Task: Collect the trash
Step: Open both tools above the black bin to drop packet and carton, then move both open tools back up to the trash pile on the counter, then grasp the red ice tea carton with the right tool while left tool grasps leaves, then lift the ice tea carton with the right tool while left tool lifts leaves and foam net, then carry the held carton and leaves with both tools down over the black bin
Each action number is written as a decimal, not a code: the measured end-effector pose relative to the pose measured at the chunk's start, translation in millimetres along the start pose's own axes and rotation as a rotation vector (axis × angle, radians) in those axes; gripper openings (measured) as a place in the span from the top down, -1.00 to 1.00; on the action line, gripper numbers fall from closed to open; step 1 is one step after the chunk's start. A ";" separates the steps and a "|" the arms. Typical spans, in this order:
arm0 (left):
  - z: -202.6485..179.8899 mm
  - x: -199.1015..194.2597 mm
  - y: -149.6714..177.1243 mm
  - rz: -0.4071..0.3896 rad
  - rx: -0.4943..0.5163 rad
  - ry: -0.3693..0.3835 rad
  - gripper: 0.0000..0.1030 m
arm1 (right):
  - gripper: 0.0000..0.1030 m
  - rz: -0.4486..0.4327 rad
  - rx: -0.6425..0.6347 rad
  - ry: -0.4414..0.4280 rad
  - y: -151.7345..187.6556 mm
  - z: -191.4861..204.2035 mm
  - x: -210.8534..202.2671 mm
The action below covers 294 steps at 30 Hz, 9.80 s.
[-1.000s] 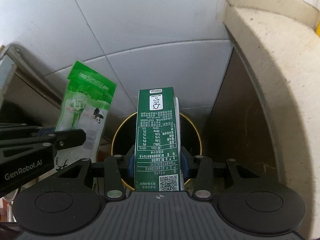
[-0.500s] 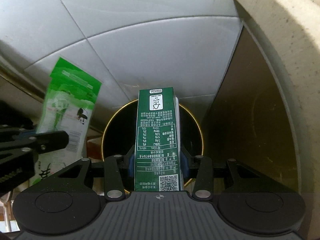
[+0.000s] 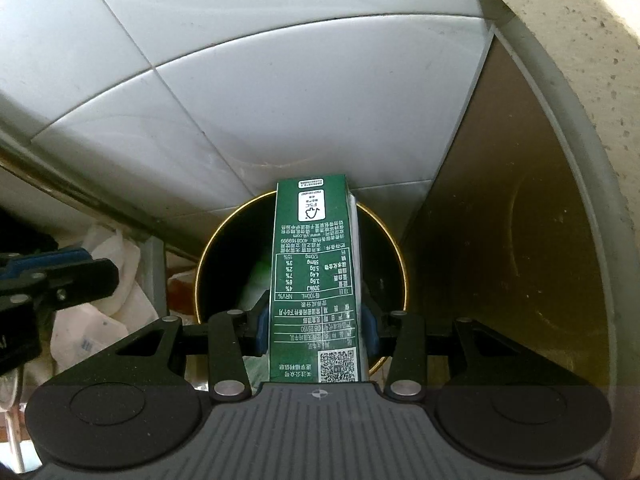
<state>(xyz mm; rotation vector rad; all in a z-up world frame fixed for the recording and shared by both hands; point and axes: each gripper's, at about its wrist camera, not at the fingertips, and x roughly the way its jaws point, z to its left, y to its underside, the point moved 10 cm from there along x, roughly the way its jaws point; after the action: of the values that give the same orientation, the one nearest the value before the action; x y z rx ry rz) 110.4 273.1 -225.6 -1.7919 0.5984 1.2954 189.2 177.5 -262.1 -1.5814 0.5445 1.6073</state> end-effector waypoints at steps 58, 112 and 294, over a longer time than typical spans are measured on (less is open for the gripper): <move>-19.6 -17.7 -4.3 -0.074 0.100 0.068 0.27 | -0.28 -0.163 0.091 0.053 14.7 -14.0 -58.4; -229.9 -112.3 -3.9 -0.351 0.592 0.335 -0.56 | -0.99 -0.558 0.302 0.197 125.4 -246.0 -273.1; -308.9 -174.9 -12.6 -0.230 0.331 0.783 0.92 | -0.40 -0.778 0.607 -0.020 166.6 -296.5 -337.5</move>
<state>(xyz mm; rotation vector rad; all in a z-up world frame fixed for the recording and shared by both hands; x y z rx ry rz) 223.7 7.5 -18.8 -1.9738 0.9254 0.2760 210.4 -230.1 -11.2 -1.1008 0.2975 0.7654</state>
